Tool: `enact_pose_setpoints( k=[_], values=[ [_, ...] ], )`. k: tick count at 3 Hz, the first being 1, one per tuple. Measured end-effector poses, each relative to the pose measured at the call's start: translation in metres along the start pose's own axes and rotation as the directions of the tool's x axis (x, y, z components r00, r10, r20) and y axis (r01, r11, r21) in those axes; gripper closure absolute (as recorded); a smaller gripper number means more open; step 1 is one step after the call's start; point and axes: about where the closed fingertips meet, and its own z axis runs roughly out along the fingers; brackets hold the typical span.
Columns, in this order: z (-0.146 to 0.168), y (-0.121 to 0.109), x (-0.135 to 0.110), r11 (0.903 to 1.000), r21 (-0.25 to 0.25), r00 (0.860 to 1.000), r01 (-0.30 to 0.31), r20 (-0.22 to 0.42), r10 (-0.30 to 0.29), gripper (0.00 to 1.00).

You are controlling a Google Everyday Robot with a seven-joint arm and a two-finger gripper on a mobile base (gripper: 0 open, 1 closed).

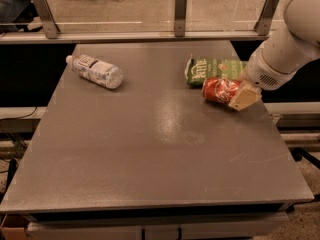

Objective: Move coke can near green jalapeno chip bag

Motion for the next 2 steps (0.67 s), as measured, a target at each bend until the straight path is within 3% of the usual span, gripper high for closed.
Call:
enact_pose_setpoints(
  k=[2],
  values=[
    [0.0039, -0.0088, 0.0027, 0.9995, 0.004, 0.999, -0.033, 0.003, 0.032, 0.12]
  ],
)
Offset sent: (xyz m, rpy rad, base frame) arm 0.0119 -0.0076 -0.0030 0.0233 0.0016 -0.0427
